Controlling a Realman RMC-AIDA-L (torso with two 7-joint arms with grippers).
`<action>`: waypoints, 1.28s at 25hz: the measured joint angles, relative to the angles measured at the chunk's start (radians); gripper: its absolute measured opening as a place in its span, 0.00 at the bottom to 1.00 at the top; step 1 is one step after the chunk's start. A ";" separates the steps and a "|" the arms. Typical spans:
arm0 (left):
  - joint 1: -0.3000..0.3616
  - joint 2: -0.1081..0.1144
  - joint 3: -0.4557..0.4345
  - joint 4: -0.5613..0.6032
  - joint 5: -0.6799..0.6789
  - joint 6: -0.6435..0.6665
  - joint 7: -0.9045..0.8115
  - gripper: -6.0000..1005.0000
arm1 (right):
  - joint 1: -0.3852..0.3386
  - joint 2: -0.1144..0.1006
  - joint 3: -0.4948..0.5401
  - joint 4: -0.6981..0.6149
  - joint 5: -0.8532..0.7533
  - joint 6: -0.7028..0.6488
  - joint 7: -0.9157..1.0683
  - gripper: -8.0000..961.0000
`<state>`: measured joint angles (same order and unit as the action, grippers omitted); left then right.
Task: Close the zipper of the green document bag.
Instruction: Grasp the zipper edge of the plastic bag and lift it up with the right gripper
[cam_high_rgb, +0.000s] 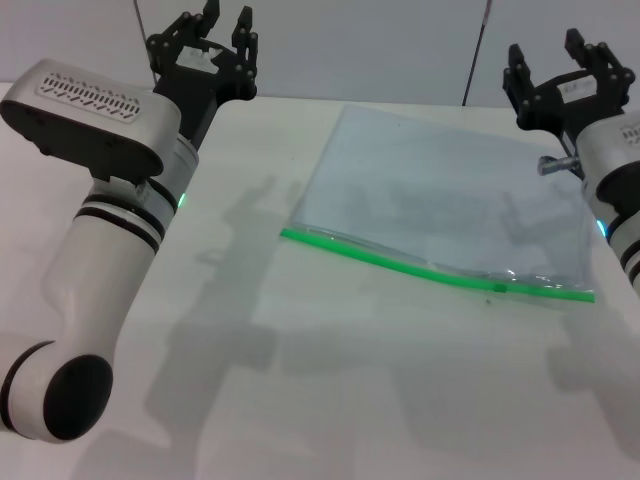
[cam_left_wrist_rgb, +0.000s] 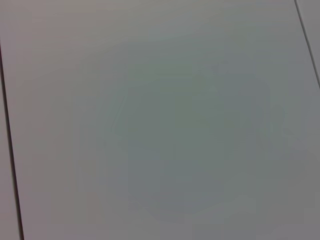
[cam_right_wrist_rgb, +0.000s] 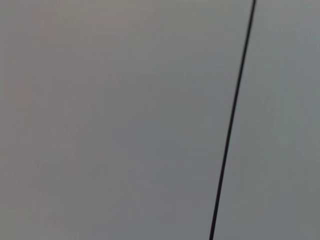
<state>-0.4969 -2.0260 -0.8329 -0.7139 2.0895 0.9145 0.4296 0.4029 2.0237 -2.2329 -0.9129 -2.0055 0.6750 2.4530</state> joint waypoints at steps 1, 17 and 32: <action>0.000 0.000 0.000 0.000 0.000 -0.001 0.000 0.33 | 0.002 -0.001 -0.001 0.000 0.012 0.000 0.000 0.65; 0.012 0.000 -0.009 0.001 -0.010 -0.049 0.025 0.33 | -0.086 -0.069 0.002 -0.156 0.012 -0.147 -0.009 0.65; 0.018 0.002 -0.015 0.013 -0.011 -0.078 0.026 0.32 | -0.242 -0.232 0.107 -0.513 -0.214 -0.815 -0.109 0.65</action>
<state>-0.4790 -2.0241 -0.8477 -0.7010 2.0785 0.8369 0.4557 0.1609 1.7914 -2.1261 -1.4254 -2.2194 -0.1401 2.3443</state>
